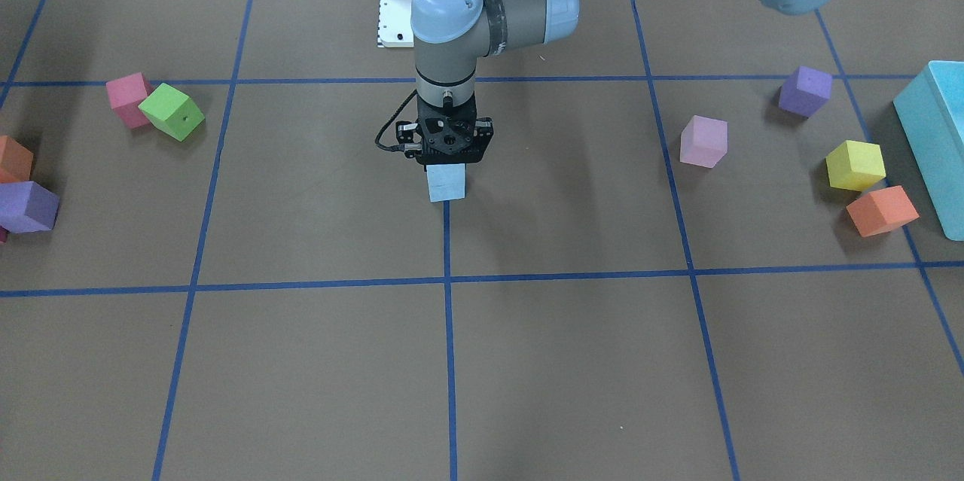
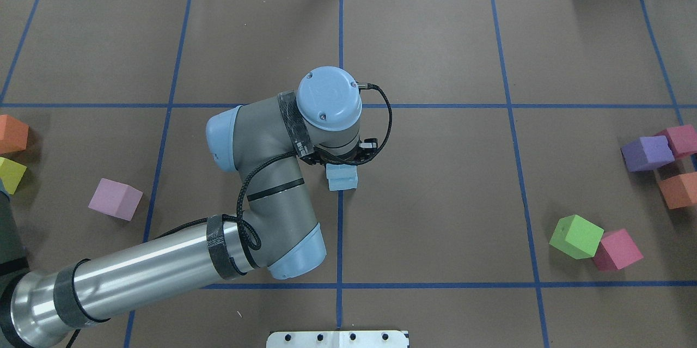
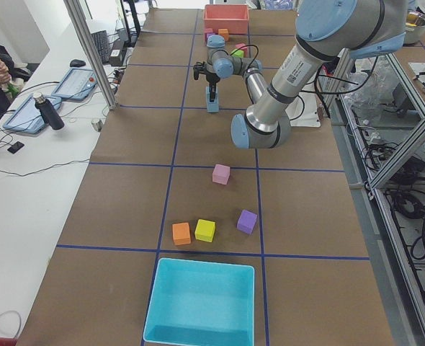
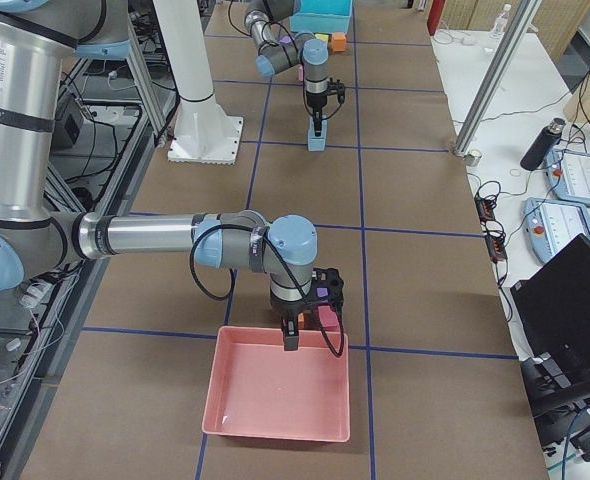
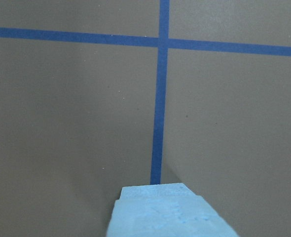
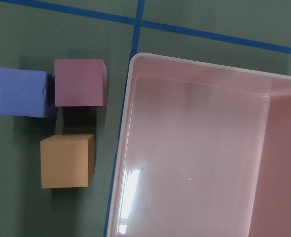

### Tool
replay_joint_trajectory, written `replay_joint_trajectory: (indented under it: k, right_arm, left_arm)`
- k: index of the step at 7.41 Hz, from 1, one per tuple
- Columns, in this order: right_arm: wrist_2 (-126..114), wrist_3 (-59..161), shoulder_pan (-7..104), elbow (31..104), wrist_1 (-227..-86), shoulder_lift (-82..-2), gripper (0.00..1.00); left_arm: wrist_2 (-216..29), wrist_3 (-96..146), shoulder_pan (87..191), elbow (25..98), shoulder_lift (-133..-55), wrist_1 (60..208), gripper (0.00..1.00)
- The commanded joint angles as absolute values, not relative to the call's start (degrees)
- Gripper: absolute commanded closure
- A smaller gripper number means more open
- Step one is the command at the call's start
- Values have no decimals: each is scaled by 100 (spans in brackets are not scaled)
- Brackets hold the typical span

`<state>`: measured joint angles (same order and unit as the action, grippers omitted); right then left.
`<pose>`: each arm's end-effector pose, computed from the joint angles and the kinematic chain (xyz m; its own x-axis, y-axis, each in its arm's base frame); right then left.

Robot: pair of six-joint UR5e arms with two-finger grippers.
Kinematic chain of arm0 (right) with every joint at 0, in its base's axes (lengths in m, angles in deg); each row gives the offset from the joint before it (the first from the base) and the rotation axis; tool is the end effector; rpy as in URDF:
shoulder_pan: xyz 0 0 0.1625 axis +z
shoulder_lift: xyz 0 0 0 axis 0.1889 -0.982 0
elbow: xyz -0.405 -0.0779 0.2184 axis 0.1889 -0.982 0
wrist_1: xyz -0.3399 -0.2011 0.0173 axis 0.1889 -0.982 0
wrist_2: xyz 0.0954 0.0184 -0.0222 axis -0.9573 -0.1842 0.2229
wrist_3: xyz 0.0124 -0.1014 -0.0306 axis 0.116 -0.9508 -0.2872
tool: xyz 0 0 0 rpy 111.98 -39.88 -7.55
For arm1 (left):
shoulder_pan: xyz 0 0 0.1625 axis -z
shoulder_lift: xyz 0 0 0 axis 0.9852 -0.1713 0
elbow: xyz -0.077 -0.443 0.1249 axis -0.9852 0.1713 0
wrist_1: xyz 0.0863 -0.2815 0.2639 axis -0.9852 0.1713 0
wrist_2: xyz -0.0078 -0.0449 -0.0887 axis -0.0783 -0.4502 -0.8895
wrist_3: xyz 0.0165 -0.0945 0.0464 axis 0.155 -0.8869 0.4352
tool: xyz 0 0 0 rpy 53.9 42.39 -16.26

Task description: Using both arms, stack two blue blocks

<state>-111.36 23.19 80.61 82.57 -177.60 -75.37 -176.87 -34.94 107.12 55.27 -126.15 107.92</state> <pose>0.0762 -0.3567 0.6763 0.7714 -0.1412 0.6205 0.1280 0.9896 0.0660 0.6338 -0.4422 0.1802 0.6644 -0.0486 -0.7458 0.1024 0.9944 0.0264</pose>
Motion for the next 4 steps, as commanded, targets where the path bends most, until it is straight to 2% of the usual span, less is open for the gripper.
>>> replay_joint_trajectory:
  k: [1,4]
  right_arm:
    - [-11136,2319,8060,8251,-17760,-7536,0]
    - [-11136,2319,8060,8250,-17760,-7536,0]
  left_arm:
    - [-17685,-3486,10703,5520,-12607,10796,67]
    - [-17685,-3477,10703,5528,-12606,10796,37]
